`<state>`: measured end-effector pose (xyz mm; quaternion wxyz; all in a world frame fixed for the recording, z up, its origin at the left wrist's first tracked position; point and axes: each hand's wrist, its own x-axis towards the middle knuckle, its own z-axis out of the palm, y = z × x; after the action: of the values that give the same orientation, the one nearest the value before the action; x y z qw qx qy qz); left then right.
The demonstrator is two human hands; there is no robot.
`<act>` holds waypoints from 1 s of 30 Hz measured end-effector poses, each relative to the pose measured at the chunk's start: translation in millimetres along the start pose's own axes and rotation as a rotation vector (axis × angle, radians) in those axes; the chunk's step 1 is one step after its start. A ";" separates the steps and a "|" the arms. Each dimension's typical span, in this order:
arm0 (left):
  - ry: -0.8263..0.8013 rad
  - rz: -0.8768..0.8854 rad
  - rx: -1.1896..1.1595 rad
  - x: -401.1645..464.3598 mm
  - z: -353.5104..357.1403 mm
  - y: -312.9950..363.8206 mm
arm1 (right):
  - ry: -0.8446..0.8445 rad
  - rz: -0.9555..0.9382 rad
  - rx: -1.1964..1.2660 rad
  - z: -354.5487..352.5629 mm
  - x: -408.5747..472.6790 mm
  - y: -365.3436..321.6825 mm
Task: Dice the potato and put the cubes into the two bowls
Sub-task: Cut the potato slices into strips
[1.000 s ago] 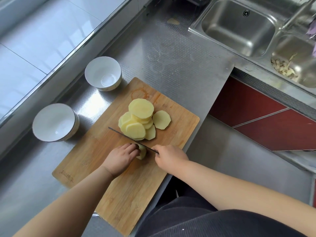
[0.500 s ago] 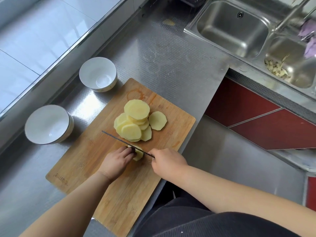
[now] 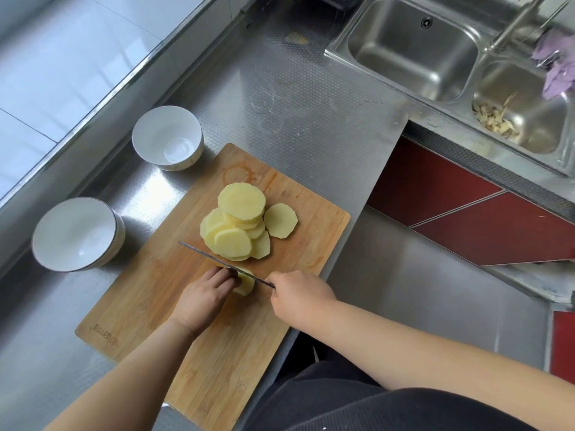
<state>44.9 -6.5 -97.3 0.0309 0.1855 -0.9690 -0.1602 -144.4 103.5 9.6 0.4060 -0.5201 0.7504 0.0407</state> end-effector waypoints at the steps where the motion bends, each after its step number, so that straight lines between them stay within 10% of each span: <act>1: 0.000 -0.004 0.001 0.7 -0.6 -0.2 | 0.002 0.002 -0.005 0.2 0.5 -0.2; 30: 0.061 -0.072 -0.018 -1.9 5.3 0.7 | 0.069 0.019 -0.020 15.8 6.6 5.6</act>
<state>45.8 -3.6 -102.0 0.0563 0.2249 -0.9588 -0.1640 -140.8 108.7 -7.3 0.3743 -0.5180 0.7684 0.0338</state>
